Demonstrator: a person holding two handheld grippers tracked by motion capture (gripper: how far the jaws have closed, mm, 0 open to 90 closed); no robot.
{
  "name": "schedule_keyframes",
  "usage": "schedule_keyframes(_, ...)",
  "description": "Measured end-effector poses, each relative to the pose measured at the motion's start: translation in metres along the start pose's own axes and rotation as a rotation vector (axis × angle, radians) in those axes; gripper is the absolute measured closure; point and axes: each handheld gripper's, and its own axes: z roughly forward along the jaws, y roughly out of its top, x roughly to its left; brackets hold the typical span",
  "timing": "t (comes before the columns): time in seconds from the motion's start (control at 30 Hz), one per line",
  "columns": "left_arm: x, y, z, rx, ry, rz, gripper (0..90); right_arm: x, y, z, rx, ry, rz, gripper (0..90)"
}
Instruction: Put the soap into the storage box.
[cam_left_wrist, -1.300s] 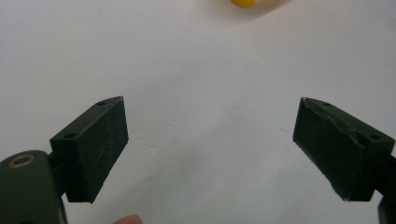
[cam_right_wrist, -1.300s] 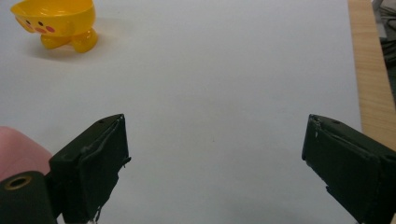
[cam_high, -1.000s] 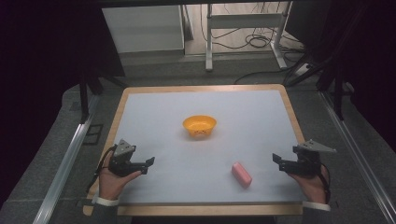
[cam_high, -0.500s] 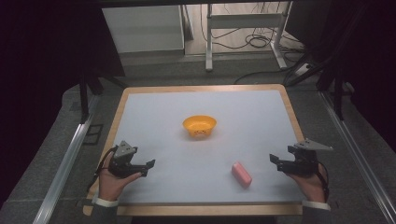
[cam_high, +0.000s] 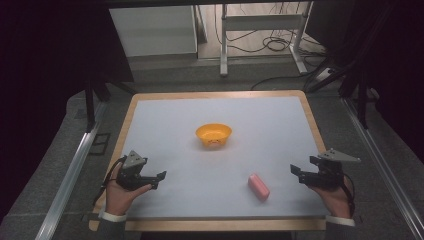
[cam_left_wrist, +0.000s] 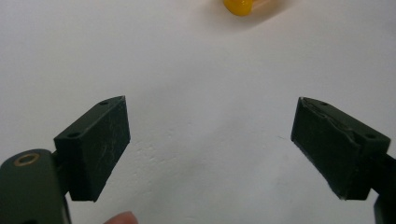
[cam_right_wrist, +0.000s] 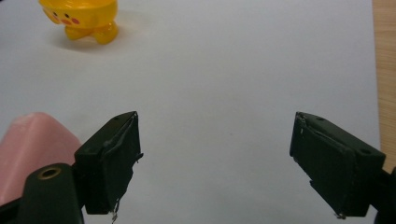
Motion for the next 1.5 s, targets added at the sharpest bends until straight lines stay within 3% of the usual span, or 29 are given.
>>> schedule_keyframes(0.27, -0.001, 0.0, -0.002, -0.002, -0.011, -0.001, 12.8, 0.011, 0.009, -0.005, -0.002, 0.067, 0.002, 18.2)
schedule_keyframes(0.47, -0.004, 0.001, -0.003, -0.001, -0.012, 0.008, 13.3, 0.027, 0.019, -0.008, 0.012, 0.093, -0.033, 18.2)
schedule_keyframes(0.87, -0.005, 0.0, -0.002, 0.01, -0.009, 0.015, 13.9, 0.048, 0.025, 0.001, 0.066, 0.107, -0.077, 19.3)
schedule_keyframes(1.13, -0.006, 0.0, 0.0, 0.022, -0.013, 0.023, 14.0, 0.068, 0.027, 0.009, 0.109, 0.15, -0.114, 20.1)
schedule_keyframes(1.5, -0.005, -0.001, 0.0, 0.024, -0.009, 0.028, 14.0, 0.079, 0.027, 0.016, 0.142, 0.155, -0.139, 20.5)
